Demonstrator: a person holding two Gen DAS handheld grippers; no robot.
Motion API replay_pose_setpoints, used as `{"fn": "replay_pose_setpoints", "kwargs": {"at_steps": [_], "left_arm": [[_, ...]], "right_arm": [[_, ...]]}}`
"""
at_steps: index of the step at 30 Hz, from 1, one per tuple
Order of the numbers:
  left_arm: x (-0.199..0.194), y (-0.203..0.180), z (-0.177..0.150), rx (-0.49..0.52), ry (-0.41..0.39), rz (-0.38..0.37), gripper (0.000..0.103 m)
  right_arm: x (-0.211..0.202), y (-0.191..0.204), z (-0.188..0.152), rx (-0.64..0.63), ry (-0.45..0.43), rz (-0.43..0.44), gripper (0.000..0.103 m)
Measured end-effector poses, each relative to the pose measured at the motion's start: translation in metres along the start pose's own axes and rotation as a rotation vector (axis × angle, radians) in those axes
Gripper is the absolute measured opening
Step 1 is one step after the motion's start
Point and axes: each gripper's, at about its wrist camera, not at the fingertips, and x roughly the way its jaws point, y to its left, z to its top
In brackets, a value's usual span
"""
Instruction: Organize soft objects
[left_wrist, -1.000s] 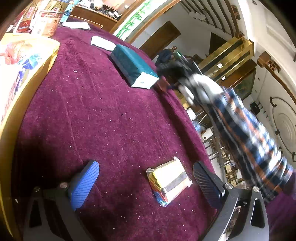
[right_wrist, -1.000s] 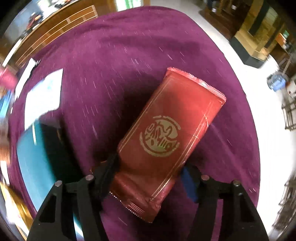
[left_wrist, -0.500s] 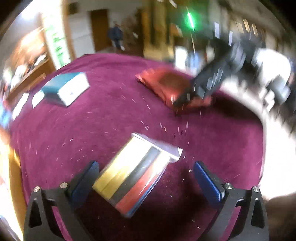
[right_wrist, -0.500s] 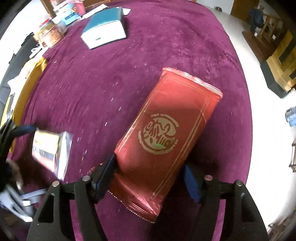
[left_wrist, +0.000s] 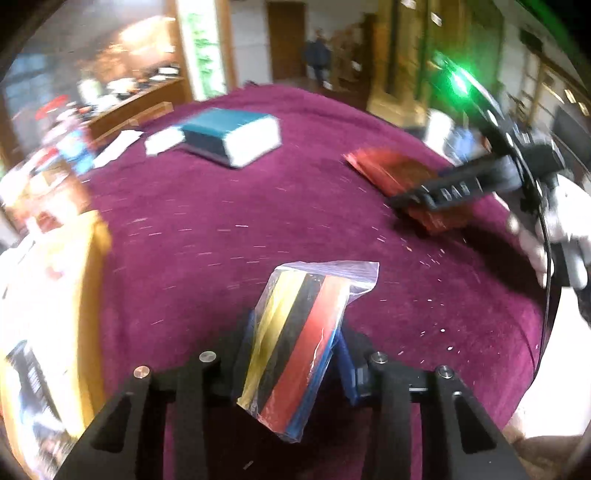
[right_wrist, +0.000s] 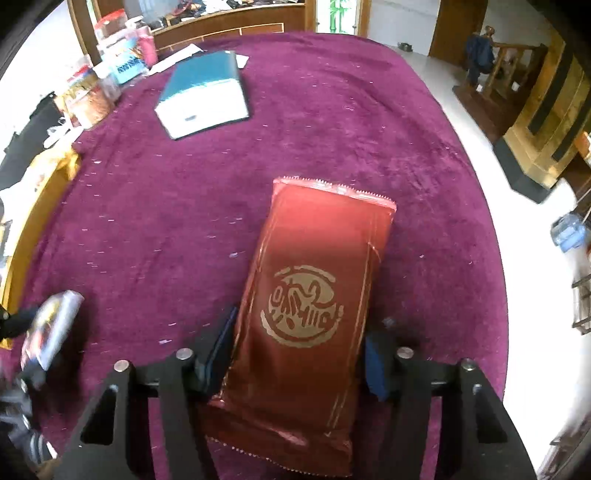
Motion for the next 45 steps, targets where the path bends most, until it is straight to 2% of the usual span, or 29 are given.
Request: {"fn": "replay_pose_setpoints", "kwargs": {"at_steps": [4, 8, 14, 19, 29, 38, 43, 45], "left_arm": [[-0.034, 0.029, -0.011, -0.068, -0.074, 0.090, 0.042], [-0.061, 0.055, -0.024, -0.105, -0.126, 0.202, 0.043], [-0.088, 0.091, -0.052, -0.189, -0.165, 0.305, 0.043], [-0.112, 0.126, -0.076, -0.258, -0.198, 0.390, 0.043], [-0.128, 0.185, -0.111, -0.378, -0.201, 0.473, 0.043], [-0.118, 0.223, -0.127, -0.453, -0.181, 0.504, 0.043], [-0.111, 0.241, -0.132, -0.506, -0.166, 0.529, 0.051], [-0.114, 0.244, -0.134, -0.525, -0.178, 0.537, 0.070]], "right_arm": [[-0.007, 0.012, -0.009, -0.017, 0.004, 0.017, 0.055], [-0.013, 0.041, -0.009, -0.048, -0.009, 0.037, 0.055], [-0.035, 0.093, -0.004, -0.124, -0.049, 0.055, 0.055], [-0.053, 0.158, 0.005, -0.226, -0.081, 0.120, 0.055], [-0.064, 0.286, 0.020, -0.395, -0.107, 0.259, 0.055], [-0.052, 0.365, 0.024, -0.486, -0.085, 0.311, 0.056], [-0.038, 0.392, 0.029, -0.505, -0.066, 0.304, 0.057], [-0.031, 0.401, 0.031, -0.513, -0.063, 0.288, 0.061]]}}
